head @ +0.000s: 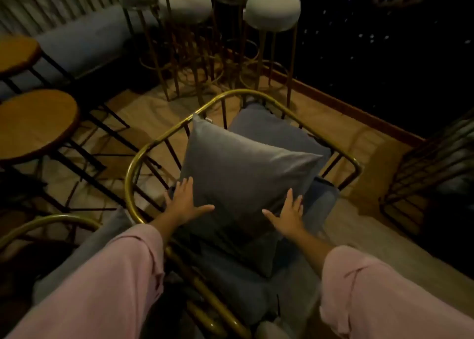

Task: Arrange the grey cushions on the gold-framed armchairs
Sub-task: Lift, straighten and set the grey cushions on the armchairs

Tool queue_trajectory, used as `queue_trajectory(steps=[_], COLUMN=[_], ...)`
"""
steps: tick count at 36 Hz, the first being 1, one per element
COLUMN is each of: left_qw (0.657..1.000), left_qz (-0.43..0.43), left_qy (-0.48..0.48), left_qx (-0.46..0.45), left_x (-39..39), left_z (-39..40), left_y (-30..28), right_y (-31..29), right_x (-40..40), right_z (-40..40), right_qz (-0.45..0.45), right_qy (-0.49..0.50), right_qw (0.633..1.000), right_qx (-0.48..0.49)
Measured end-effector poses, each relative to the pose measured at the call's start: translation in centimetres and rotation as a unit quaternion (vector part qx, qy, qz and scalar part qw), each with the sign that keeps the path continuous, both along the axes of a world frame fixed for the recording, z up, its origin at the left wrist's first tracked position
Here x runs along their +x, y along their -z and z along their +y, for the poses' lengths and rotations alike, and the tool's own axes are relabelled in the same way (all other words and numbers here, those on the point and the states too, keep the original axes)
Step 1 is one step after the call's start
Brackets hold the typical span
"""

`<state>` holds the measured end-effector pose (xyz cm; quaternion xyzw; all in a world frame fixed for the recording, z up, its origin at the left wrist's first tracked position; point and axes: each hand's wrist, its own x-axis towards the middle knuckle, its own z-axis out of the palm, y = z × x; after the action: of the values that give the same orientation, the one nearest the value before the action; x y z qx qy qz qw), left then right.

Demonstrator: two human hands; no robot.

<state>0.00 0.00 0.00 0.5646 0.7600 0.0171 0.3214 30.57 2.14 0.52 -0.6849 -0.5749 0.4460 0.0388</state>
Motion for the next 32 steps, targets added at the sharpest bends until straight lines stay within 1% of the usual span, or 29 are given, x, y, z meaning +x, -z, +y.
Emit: queue_trajectory(steps=[2, 4, 7, 9, 11, 13, 15, 18, 22, 25, 28, 32], left_qw=[0.999, 0.997, 0.983, 0.964, 0.932, 0.904, 0.884, 0.863, 0.852, 0.861, 0.865, 0.874], left_qz=[-0.004, -0.016, -0.083, -0.150, -0.205, -0.230, -0.248, -0.278, -0.293, -0.273, -0.267, -0.259], left_qy=[-0.033, -0.076, -0.162, -0.219, -0.291, -0.351, -0.386, -0.414, -0.426, -0.423, -0.419, -0.399], left_qx=[-0.013, -0.026, 0.001, 0.035, 0.069, 0.086, 0.087, 0.083, 0.083, 0.075, 0.068, 0.097], left_x=[-0.2, -0.6, -0.8, -1.0, -0.8, -0.4, -0.1, -0.4, -0.9, -1.1, -1.0, -0.3], left_z=[1.4, 2.7, 5.0, 6.6, 8.2, 9.7, 10.9, 11.9, 12.0, 11.8, 11.4, 10.8], left_y=[0.6, 1.7, 3.7, 4.8, 5.3, 5.4, 5.6, 6.2, 7.0, 6.4, 5.0, 2.4], right_y=[1.3, 2.3, 4.5, 5.4, 5.9, 6.5, 7.3, 8.2, 8.2, 7.6, 6.3, 4.1], right_x=[-0.7, -1.3, -1.9, -2.2, -2.2, -1.9, -1.5, -1.1, -1.2, -1.1, -1.7, -2.9], right_z=[0.6, 0.6, 1.1, 1.6, 2.1, 2.9, 3.9, 4.8, 5.1, 4.9, 4.6, 4.1], right_qz=[0.035, 0.055, 0.069, 0.069, 0.066, 0.063, 0.064, 0.068, 0.077, 0.090, 0.113, 0.145], right_qy=[0.050, 0.059, 0.099, 0.123, 0.137, 0.142, 0.141, 0.133, 0.124, 0.136, 0.181, 0.235], right_qw=[0.998, 0.997, 0.993, 0.990, 0.988, 0.988, 0.988, 0.989, 0.989, 0.986, 0.977, 0.961], right_qx=[-0.012, -0.020, -0.017, -0.013, -0.016, -0.020, -0.021, -0.023, -0.037, -0.029, -0.010, 0.021])
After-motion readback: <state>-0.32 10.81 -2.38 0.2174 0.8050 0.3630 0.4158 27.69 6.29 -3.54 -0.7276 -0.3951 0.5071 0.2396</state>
